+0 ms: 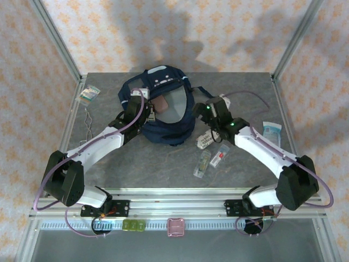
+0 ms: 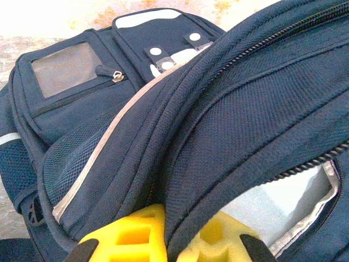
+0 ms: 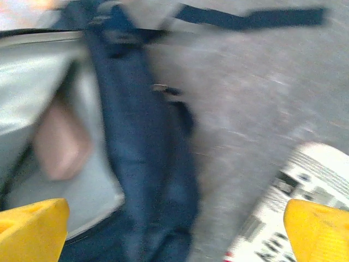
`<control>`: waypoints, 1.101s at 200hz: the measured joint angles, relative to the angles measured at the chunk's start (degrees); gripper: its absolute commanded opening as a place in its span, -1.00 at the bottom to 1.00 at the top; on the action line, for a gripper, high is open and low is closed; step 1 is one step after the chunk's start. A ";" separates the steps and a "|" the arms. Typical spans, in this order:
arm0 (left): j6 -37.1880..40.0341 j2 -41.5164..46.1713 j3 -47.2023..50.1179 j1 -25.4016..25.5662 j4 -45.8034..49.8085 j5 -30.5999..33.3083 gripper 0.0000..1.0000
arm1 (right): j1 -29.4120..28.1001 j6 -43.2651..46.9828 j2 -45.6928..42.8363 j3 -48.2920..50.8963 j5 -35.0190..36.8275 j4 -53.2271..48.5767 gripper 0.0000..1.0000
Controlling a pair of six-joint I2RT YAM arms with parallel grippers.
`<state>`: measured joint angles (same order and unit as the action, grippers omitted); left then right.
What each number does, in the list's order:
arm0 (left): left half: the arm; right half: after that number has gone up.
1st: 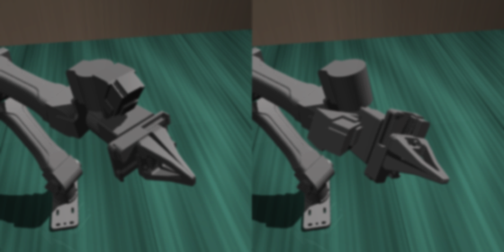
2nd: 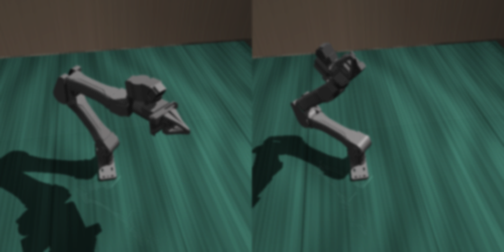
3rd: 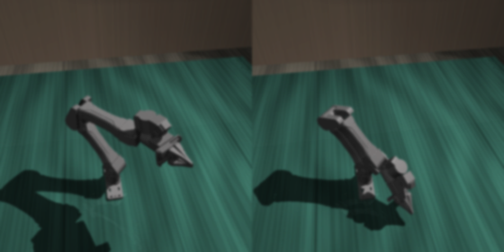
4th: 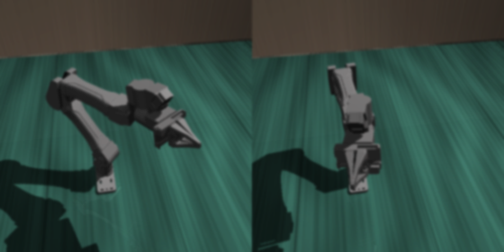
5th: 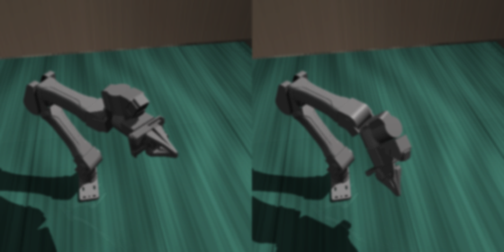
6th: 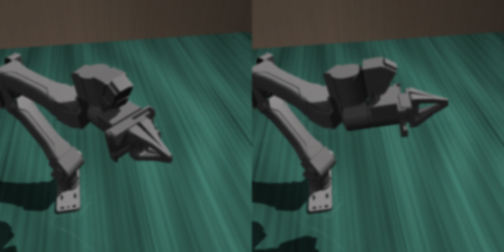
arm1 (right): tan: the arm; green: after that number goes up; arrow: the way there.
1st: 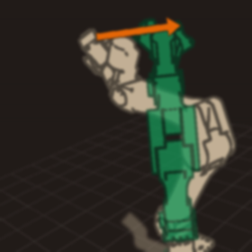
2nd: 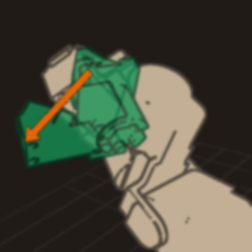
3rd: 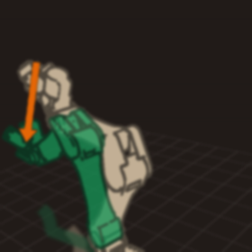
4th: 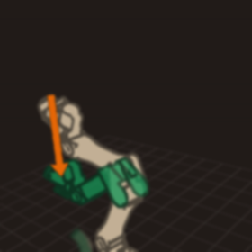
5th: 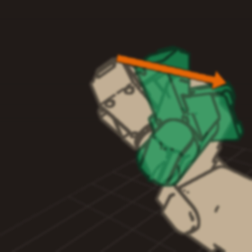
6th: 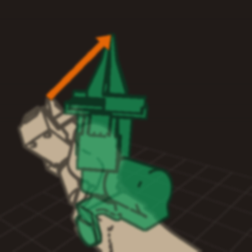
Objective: Pack the student bag
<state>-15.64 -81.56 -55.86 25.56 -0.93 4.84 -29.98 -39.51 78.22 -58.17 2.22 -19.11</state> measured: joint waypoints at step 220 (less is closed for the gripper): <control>-1.05 0.02 0.63 0.00 -0.72 -0.13 -1.00 | 0.79 -6.71 18.23 0.92 -8.22 -7.87 -0.48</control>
<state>-16.69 -81.54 -55.22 25.56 -1.65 4.71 -29.19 -46.22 96.44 -57.25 -6.00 -26.98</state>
